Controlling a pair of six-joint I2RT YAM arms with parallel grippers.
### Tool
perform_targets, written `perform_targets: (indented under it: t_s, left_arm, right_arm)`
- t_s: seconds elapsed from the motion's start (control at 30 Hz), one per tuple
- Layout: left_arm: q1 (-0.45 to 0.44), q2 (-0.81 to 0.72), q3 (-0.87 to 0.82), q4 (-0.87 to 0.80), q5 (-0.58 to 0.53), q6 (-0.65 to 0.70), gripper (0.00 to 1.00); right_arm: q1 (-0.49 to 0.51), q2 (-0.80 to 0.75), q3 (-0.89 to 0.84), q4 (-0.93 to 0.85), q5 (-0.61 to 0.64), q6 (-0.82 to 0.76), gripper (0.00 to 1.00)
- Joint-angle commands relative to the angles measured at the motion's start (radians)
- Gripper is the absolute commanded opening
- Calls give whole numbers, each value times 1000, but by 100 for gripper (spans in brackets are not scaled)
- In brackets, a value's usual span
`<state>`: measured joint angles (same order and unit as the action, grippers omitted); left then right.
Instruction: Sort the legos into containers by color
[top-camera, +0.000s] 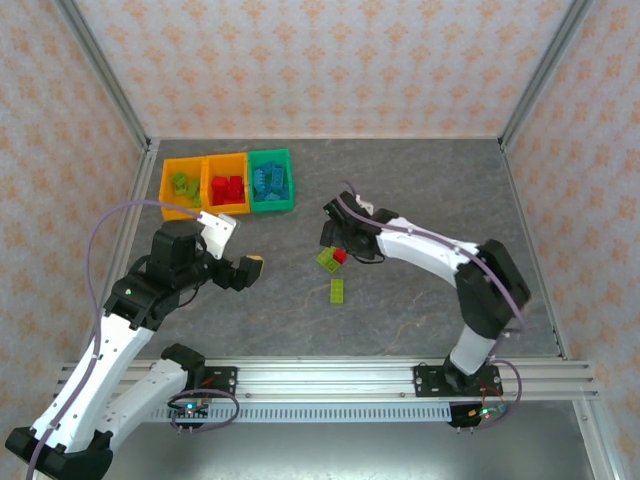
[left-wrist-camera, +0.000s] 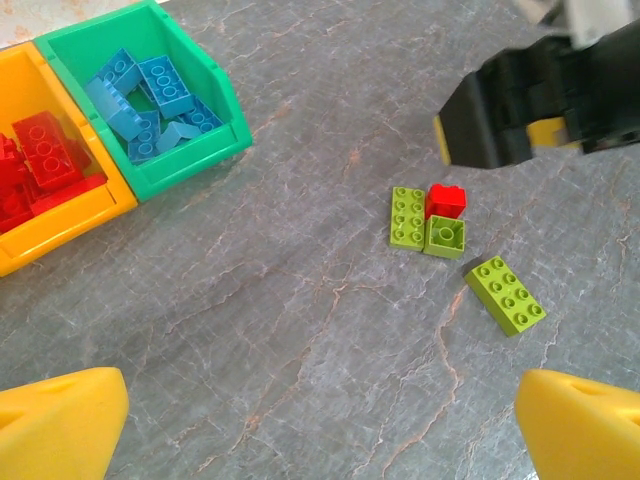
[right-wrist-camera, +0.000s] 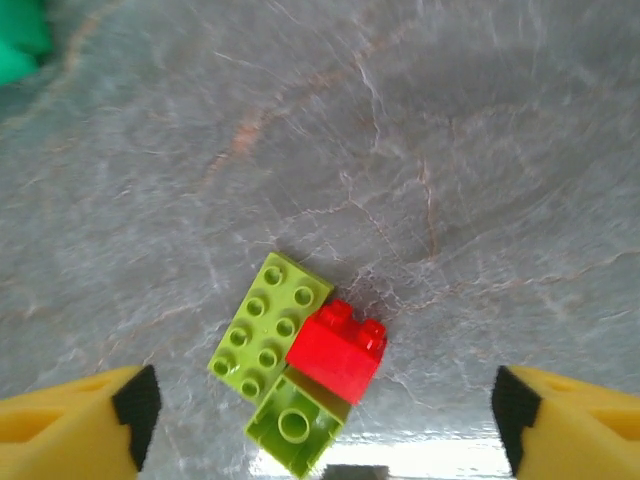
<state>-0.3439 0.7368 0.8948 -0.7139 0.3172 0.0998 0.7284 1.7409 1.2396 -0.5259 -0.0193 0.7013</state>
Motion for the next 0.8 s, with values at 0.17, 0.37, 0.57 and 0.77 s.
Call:
perform_targets:
  t_s: [0.17,0.37,0.57,0.77]
  left_arm:
    - [5,7,7,-7,-20,9,100]
    - [5,11,8,-8,-27,8,100]
    - [7,12,10,-7,-26,9,100]
    - [6,9,10,-7,-28,9,100]
  right_arm:
    - [-16,153,80,-26,-96,193,76]
    - [-17,159,38,-18,-71,231,53]
    - [-17,129,-16,5,-68,253,49]
    - [-16,64,-44,13,-51,247,33]
